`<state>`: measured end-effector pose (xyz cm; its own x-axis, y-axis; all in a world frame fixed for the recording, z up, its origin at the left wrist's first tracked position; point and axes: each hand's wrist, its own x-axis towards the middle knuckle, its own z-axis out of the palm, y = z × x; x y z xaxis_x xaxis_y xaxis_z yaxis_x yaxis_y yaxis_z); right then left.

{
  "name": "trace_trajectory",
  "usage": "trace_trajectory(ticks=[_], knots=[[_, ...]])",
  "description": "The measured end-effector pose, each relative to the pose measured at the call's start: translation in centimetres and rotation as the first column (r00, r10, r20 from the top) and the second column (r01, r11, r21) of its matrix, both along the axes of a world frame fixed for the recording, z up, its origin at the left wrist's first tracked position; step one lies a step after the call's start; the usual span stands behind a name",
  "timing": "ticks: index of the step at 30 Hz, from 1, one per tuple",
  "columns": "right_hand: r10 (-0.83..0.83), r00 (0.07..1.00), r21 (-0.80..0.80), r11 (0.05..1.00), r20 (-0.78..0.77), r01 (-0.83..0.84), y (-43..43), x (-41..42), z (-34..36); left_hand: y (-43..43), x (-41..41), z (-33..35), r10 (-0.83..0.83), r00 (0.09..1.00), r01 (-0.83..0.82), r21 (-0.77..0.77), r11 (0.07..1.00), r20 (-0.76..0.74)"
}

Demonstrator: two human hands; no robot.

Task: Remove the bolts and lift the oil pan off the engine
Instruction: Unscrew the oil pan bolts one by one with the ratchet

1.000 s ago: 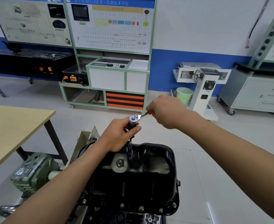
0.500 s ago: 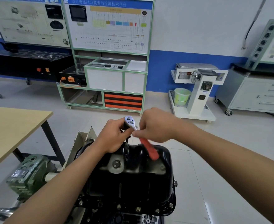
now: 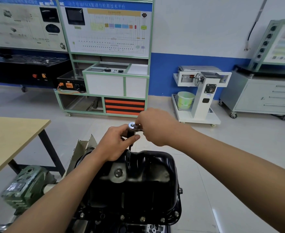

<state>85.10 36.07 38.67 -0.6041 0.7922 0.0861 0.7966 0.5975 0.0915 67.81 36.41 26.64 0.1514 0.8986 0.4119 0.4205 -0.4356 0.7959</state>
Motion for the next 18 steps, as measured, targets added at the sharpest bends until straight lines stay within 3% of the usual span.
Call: trace_trajectory(ticks=[3,10,18], knots=[[0.061,0.997,0.109,0.992,0.049,-0.066,0.3,0.0,0.1,0.0,0.0,-0.2,0.005,1.000,-0.006,-0.030,1.000,-0.023],[0.193,0.980,0.131,0.972,0.042,-0.197,1.5,0.0,-0.4,0.3,-0.1,-0.5,0.042,0.998,-0.043,-0.029,0.999,-0.055],[0.324,0.946,-0.057,0.944,-0.021,-0.325,1.5,0.4,-0.5,-0.2,0.1,0.3,-0.037,0.997,0.039,0.031,0.999,-0.063]])
